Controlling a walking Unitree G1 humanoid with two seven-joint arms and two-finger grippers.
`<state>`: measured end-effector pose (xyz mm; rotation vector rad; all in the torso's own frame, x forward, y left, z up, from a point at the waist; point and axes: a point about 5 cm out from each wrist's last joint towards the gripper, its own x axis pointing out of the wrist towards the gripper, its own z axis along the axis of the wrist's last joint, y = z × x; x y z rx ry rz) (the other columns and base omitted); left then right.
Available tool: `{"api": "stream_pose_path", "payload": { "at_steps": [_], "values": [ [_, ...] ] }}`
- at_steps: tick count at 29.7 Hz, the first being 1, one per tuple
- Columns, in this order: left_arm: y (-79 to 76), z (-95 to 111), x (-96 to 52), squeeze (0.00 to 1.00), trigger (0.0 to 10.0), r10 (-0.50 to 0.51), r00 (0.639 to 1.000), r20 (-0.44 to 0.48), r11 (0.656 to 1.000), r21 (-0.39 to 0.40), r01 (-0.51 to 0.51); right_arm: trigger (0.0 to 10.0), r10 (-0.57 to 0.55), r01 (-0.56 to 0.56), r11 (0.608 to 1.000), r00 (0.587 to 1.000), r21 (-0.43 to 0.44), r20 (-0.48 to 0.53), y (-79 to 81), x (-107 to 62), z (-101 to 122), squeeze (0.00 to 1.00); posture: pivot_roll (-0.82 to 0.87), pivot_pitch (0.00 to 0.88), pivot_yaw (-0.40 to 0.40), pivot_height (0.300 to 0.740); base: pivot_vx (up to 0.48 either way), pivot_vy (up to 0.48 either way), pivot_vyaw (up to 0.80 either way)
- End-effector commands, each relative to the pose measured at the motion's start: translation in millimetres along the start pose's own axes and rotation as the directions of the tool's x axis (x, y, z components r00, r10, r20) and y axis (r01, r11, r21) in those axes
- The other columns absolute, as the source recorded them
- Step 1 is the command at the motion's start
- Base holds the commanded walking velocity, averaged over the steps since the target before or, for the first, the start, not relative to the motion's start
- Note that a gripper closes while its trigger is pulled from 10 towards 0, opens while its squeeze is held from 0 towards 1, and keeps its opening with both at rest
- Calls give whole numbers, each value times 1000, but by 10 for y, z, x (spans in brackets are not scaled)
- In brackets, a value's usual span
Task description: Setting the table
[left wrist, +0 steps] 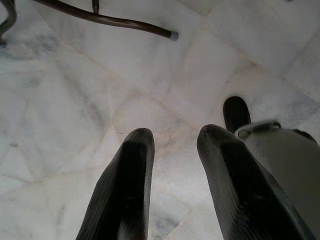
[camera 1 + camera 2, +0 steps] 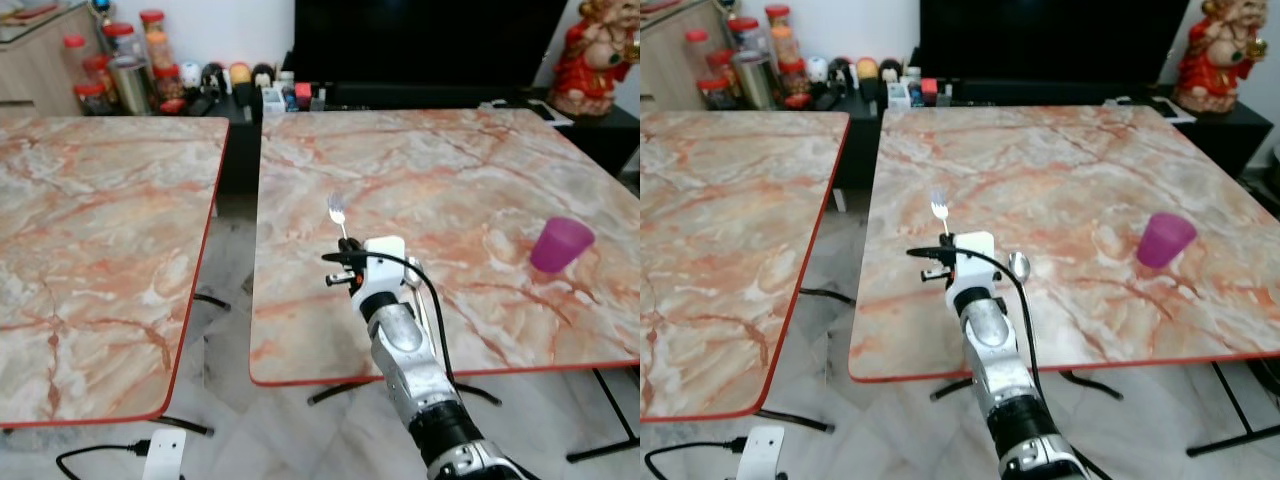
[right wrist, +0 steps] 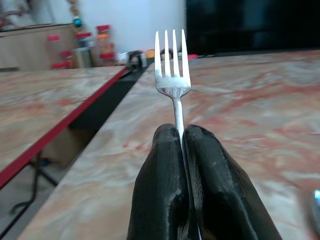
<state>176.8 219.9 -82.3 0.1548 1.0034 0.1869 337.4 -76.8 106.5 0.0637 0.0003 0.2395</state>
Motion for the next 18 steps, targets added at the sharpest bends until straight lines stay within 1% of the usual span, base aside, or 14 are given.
{"api": "stream_pose_path", "payload": {
  "at_steps": [1, 9, 18],
  "values": [
    [31, -23, 0, 0, 10000, 10, 1000, -15, 1000, -9, -11, 10000, 13, -13, 1000, 1000, 10, 24, 58, 14, 47, 0, -39, 13, -22, 736, 0, 345, 0],
    [40, -31, -1, 0, 10000, 13, 1000, -16, 1000, -7, -13, 10000, 13, -13, 1000, 999, 10, 30, 69, 19, 54, 0, -37, 16, -17, 736, 0, 343, 0],
    [50, 3, 3, 0, 10000, 16, 1000, -7, 1000, -6, -16, 10000, 18, -18, 1000, 999, 13, 39, 90, 26, 69, 0, -34, 15, -14, 736, 0, 344, 0]
  ]
}}
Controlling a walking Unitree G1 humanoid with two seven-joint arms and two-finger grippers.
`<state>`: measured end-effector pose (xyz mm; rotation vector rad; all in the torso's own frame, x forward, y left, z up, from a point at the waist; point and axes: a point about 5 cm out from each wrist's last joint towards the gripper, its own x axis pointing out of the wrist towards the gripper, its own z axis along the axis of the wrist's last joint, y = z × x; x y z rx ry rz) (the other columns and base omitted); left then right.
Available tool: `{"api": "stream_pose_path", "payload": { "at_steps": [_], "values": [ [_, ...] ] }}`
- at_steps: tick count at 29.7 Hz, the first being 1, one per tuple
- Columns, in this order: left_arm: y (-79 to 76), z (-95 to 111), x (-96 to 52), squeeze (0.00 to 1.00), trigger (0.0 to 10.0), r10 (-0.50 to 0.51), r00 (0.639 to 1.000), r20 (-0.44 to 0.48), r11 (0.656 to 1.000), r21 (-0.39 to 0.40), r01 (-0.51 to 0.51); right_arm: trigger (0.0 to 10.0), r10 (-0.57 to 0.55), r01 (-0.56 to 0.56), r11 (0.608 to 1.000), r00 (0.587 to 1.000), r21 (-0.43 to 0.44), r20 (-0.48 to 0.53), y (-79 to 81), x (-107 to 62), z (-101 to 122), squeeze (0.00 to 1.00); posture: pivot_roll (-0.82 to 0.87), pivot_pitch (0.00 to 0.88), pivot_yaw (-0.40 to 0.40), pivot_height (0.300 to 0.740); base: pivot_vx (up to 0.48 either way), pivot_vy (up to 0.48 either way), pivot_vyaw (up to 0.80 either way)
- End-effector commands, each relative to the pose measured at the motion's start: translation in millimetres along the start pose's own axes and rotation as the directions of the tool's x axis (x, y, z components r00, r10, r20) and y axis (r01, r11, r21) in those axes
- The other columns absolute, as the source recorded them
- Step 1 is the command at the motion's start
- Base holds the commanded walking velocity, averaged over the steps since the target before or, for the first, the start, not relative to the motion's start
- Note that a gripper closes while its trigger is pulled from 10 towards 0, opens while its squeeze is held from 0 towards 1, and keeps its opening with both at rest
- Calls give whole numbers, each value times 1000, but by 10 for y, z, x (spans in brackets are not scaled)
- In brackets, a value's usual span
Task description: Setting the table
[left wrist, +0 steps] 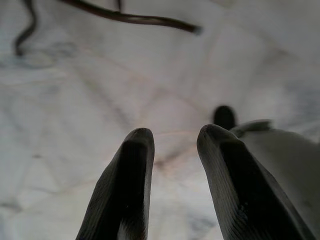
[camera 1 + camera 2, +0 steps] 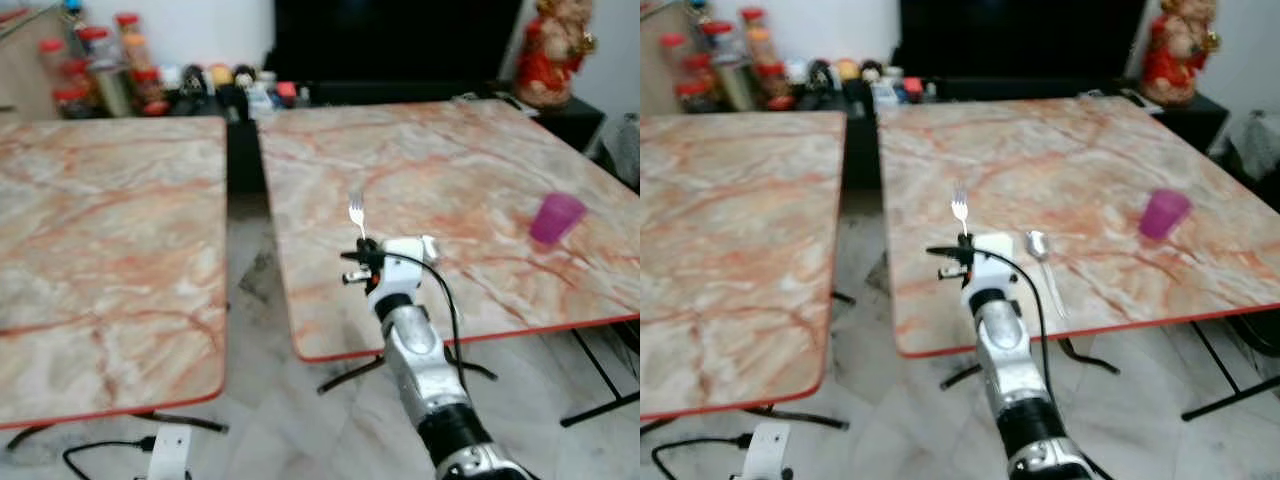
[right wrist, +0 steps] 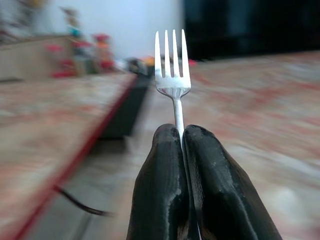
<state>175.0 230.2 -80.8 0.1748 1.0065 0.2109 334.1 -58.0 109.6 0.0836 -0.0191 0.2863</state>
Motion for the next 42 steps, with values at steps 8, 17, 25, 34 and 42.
{"api": "stream_pose_path", "payload": {
  "at_steps": [8, 17, 25, 34, 42],
  "values": [
    [-25, 15, 1, 0, 10000, -8, 1000, -1, 1000, -6, 8, 10000, -39, 41, 999, 998, -32, 58, -109, -4, 92, 0, -31, 18, -10, 736, 0, 345, 113],
    [-7, -2, 0, 0, 10000, -2, 1000, -4, 1000, -7, 2, 10000, -22, 23, 999, 998, -25, 61, -80, -1, 91, 0, -27, 17, -9, 736, 0, 345, 44],
    [9, 22, 3, 0, 10000, 1, 1000, 4, 1000, -5, -1, 10000, -34, 36, 999, 997, -29, 63, -94, -4, 84, 0, -27, 11, -4, 736, 0, 343, 150],
    [37, 40, 7, 0, 10000, 2, 1000, 8, 1000, 7, -3, 10000, -49, 49, 999, 997, -7, 61, -111, 0, 72, 0, -29, 0, 5, 736, 0, 340, 0],
    [49, 82, 12, 0, 10000, 3, 1000, 17, 1000, 13, -3, 10000, -39, 41, 999, 997, -30, 64, -94, 4, 69, 0, -27, 0, 8, 736, 0, 342, 0]
  ]
}}
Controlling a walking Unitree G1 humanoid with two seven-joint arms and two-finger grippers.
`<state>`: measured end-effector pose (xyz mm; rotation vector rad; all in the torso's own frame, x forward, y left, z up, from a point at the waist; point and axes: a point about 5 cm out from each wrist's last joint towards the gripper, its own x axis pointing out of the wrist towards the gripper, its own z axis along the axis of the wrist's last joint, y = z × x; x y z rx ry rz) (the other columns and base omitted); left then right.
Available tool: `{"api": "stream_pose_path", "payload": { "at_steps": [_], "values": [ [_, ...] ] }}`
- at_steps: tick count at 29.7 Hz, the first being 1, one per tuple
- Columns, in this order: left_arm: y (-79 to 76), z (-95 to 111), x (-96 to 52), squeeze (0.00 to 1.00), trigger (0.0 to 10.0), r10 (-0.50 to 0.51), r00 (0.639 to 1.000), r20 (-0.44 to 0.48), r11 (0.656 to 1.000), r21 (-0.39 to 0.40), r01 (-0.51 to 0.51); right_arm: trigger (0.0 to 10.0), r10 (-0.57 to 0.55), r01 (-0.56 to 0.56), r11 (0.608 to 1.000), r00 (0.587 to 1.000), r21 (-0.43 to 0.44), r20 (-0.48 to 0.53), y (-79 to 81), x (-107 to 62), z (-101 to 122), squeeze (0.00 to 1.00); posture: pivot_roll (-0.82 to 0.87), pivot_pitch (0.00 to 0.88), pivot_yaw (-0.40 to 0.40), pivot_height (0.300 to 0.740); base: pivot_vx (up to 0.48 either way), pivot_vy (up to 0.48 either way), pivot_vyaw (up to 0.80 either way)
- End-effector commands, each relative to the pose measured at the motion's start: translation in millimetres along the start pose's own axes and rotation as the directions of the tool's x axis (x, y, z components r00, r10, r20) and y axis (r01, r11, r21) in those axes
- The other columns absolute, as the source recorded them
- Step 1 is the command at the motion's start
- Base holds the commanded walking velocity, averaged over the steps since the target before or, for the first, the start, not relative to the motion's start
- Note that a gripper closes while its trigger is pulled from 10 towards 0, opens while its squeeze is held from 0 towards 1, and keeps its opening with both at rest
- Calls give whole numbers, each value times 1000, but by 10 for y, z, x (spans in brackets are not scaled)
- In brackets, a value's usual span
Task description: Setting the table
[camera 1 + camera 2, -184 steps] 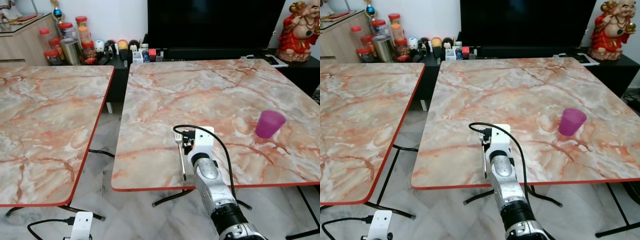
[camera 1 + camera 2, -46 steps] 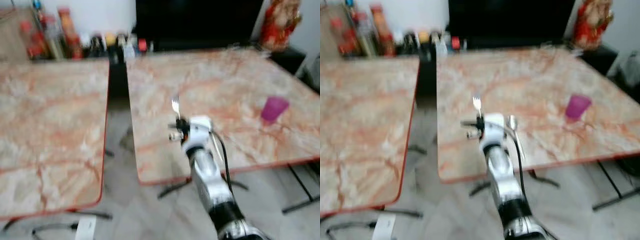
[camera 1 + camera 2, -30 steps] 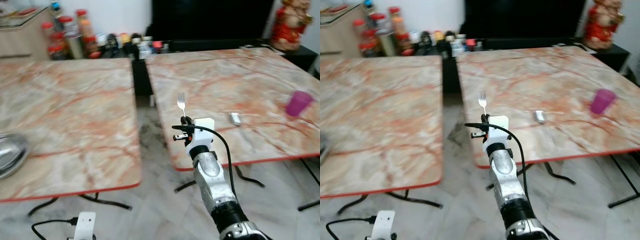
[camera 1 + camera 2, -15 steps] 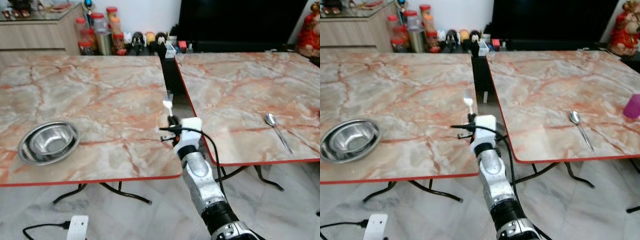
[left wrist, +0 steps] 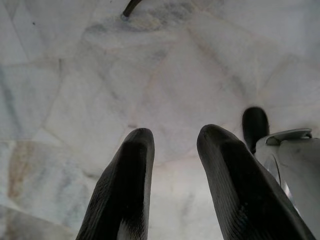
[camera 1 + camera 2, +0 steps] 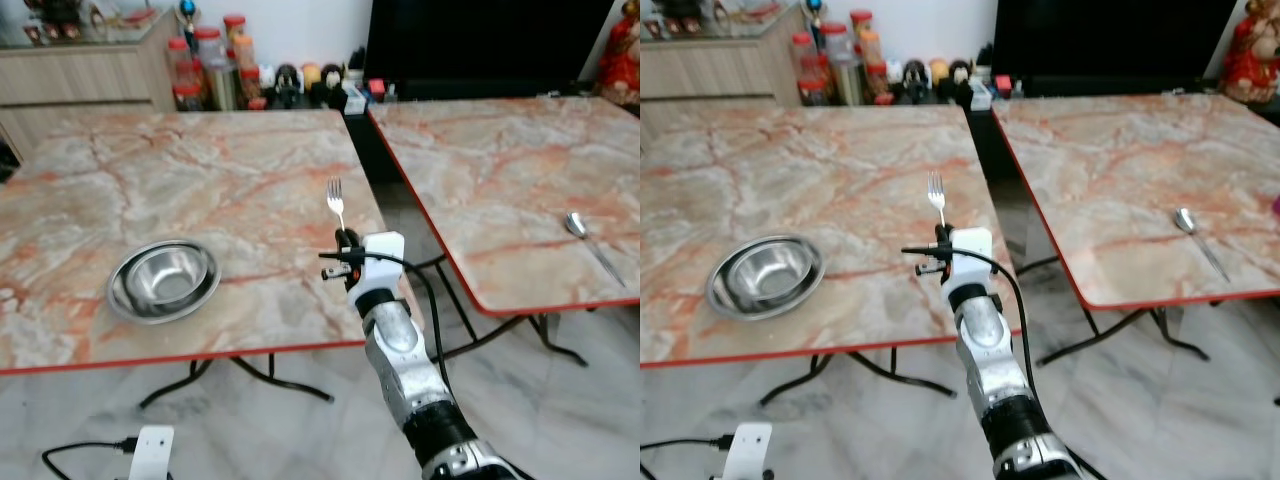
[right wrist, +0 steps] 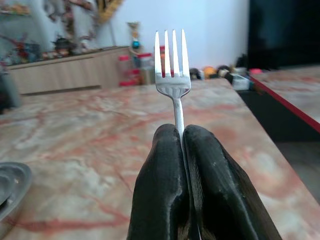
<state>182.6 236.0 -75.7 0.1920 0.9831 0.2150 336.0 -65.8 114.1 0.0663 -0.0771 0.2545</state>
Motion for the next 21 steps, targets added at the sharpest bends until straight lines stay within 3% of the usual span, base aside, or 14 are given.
{"api": "stream_pose_path", "payload": {
  "at_steps": [1, 7, 11, 21],
  "values": [
    [-11, -5, 0, 0, 10000, -9, 1000, -6, 1000, 4, 9, 10000, -9, 9, 1000, 1000, -8, 11, -15, 7, 18, 0, -26, 0, 8, 736, 0, 341, 0],
    [-2, 6, 2, 0, 10000, -9, 1000, -3, 1000, 9, 9, 10000, -5, 5, 1000, 1000, -13, 17, -1, 10, 18, 0, -25, 0, 11, 736, 0, 348, 750],
    [5, 36, 6, 0, 10000, -7, 1000, 5, 1000, 10, 7, 10000, -12, 12, 1000, 1000, 8, 14, -14, 22, 15, 0, -23, 0, 14, 736, 0, 336, 0],
    [13, 126, 12, 0, 10000, -13, 999, 48, 1000, -5, 13, 10000, -33, 32, 999, 999, 27, 10, -36, 37, 18, 0, -21, 0, 19, 736, 0, 0, 0]
  ]
}}
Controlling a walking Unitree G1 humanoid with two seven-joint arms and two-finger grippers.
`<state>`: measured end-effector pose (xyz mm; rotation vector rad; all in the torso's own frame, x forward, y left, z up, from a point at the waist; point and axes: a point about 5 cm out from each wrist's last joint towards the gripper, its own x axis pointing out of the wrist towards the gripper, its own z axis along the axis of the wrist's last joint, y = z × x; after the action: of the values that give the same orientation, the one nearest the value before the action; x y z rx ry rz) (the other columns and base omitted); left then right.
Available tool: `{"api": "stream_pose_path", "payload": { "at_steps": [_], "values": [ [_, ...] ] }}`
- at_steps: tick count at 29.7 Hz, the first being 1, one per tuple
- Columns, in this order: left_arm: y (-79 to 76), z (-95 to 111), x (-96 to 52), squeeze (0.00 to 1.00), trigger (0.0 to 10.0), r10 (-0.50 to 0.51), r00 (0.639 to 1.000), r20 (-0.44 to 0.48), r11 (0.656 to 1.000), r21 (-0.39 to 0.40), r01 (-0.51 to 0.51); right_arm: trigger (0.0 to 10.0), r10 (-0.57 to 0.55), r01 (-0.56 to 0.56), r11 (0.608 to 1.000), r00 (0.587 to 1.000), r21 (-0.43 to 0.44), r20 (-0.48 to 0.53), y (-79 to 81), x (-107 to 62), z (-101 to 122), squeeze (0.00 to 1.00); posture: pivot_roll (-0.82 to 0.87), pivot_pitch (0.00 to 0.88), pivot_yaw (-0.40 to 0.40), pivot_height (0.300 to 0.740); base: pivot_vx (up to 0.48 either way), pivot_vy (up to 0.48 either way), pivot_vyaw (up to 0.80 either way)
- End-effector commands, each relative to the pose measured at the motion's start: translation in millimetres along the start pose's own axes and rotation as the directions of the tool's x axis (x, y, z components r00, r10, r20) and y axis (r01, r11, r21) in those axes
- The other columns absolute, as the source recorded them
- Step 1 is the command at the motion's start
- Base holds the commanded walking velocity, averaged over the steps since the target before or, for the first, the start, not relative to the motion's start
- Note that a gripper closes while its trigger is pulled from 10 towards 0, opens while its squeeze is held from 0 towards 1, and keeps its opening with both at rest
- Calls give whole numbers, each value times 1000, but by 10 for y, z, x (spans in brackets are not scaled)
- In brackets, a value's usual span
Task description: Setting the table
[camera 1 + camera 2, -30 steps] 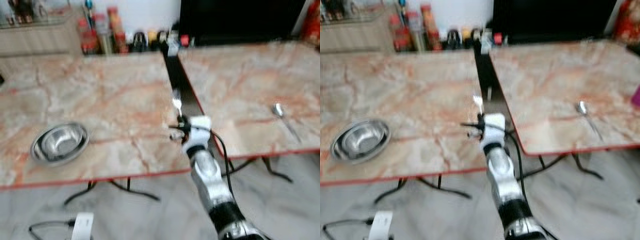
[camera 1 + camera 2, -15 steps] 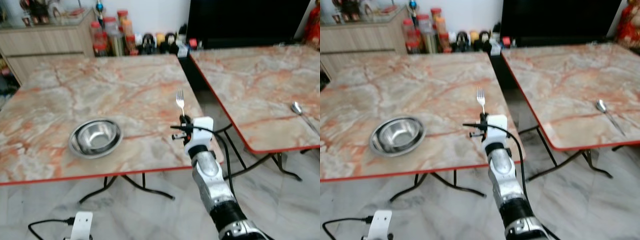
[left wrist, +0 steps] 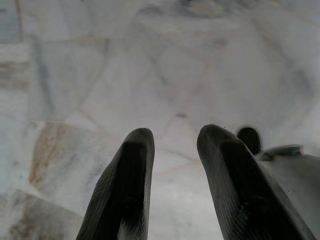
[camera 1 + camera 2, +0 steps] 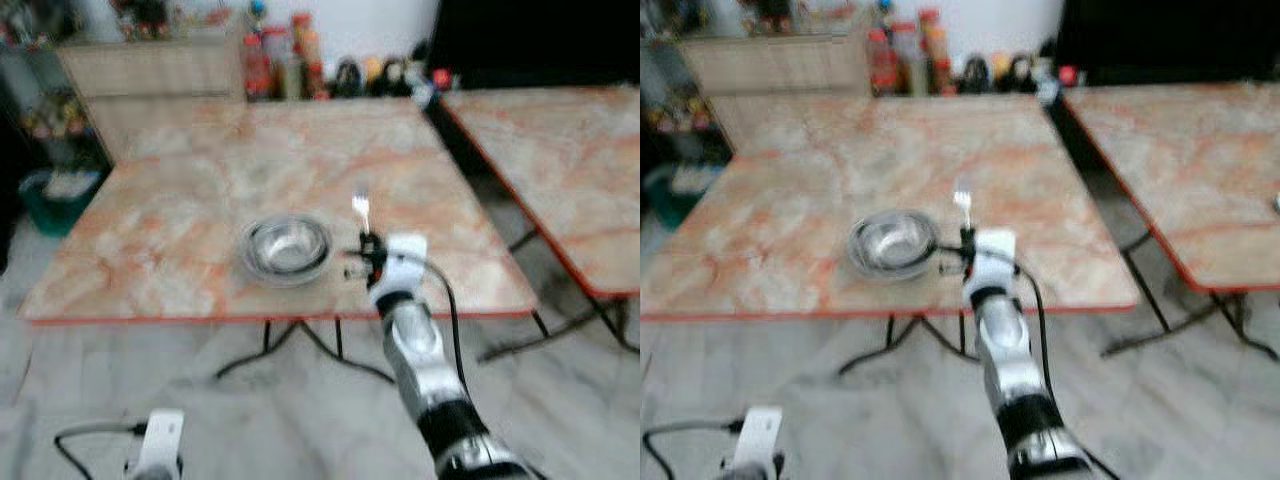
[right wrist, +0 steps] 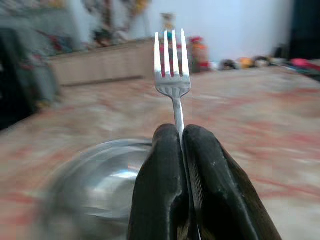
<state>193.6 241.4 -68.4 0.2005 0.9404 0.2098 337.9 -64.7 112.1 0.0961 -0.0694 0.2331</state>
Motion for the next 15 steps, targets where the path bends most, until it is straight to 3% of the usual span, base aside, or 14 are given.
{"api": "stream_pose_path", "payload": {
  "at_steps": [1, 5, 15],
  "values": [
    [-42, 2, -2, 0, 10000, -11, 1000, 5, 1000, -9, 11, 10000, -14, 14, 1000, 1000, 2, 12, -47, 14, 33, 0, -21, 0, 19, 736, 0, 0, 0],
    [-38, 7, -1, 0, 10000, -9, 1000, 5, 1000, -8, 9, 10000, -17, 17, 1000, 1000, 4, 10, -60, 11, 27, 0, -21, 0, 20, 736, 0, 0, 0],
    [-51, 13, -1, 0, 10000, -11, 1000, 8, 1000, -5, 11, 10000, -25, 25, 1000, 1000, -6, 11, -80, -2, 20, 0, -28, 0, 26, 736, 333, 0, 0]
  ]
}}
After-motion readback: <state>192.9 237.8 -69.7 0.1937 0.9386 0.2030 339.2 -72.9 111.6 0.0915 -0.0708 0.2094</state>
